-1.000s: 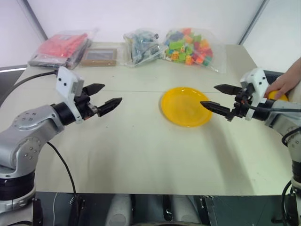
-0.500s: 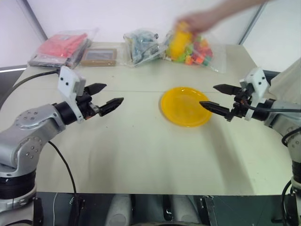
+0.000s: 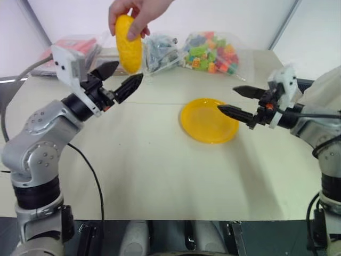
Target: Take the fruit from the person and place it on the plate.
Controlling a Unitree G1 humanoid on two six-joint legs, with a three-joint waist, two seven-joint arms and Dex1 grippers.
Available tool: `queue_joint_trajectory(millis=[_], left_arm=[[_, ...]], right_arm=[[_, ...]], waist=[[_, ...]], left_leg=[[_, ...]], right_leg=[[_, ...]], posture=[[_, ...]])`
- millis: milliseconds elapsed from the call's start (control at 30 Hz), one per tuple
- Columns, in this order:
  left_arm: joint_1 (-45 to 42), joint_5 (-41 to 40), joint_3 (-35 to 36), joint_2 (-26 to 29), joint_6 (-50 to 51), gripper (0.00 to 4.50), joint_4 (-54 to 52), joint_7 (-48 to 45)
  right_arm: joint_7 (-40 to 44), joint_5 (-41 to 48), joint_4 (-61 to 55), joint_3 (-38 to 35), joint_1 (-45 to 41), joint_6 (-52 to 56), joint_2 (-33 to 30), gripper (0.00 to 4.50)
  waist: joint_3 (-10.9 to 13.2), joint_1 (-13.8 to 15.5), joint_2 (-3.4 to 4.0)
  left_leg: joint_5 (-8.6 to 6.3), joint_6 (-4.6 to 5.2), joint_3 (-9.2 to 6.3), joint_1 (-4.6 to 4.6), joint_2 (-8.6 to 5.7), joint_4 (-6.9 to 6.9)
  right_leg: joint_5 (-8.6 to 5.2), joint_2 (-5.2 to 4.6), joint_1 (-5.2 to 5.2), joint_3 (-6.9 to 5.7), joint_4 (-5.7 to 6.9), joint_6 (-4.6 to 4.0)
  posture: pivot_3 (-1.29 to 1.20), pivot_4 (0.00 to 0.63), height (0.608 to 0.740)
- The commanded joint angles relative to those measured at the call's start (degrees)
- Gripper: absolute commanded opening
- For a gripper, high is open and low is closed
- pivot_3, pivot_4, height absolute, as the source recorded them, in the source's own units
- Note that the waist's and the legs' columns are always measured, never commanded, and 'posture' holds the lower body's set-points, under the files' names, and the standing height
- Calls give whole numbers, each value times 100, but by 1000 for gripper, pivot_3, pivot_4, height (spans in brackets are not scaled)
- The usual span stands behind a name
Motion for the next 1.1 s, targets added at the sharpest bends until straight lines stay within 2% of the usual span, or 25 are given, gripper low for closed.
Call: queue_joint_trajectory(millis=[33, 267, 600, 767, 800, 1100], left_arm=[[-243, 102, 11, -150, -191, 4410, 171, 219], [-831, 538, -162, -424, -492, 4410, 890, 431], [-1328, 1061, -522, -628, -1029, 4410, 1879, 46], [-1405, 1155, -553, -699, -1125, 2166, 1982, -78], [-1409, 1164, -556, -709, -1126, 2051, 1984, -80], [-1488, 1222, -814, -772, -838, 2048, 2127, -243]], right_arm=[[4, 75, -159, -118, -75, -36, -68, 4500], [14, 44, -190, -115, -21, -61, -109, 4500], [-93, 52, -348, -194, 160, -62, -135, 4500], [-170, 65, -429, -238, 248, -33, -161, 4500], [-180, 66, -440, -236, 264, -34, -165, 4500], [-177, -9, -440, -299, 508, -87, -299, 4500]], waist=[[0, 26, 0], [0, 32, -1], [0, 31, -1], [0, 29, -1], [0, 29, -1], [0, 48, -1]], left_leg=[[0, 0, 1, 0, 0, 0], [0, 0, 2, -1, -4, 4], [0, 0, 3, 0, -2, 3], [0, 0, 4, -1, -3, 3], [0, 0, 3, -1, -2, 3], [0, 0, 3, -2, -3, 3]], right_leg=[[0, -1, 1, 0, 0, 0], [0, -3, 4, -1, -2, 1], [0, -1, 2, -1, -1, 1], [0, -2, 2, -1, -2, 1], [0, -2, 2, -1, -2, 1], [0, -3, 2, -1, -2, 1]], posture=[[0, 150, 731], [0, 150, 731], [0, 150, 731], [0, 150, 731], [0, 150, 731], [0, 150, 731]])
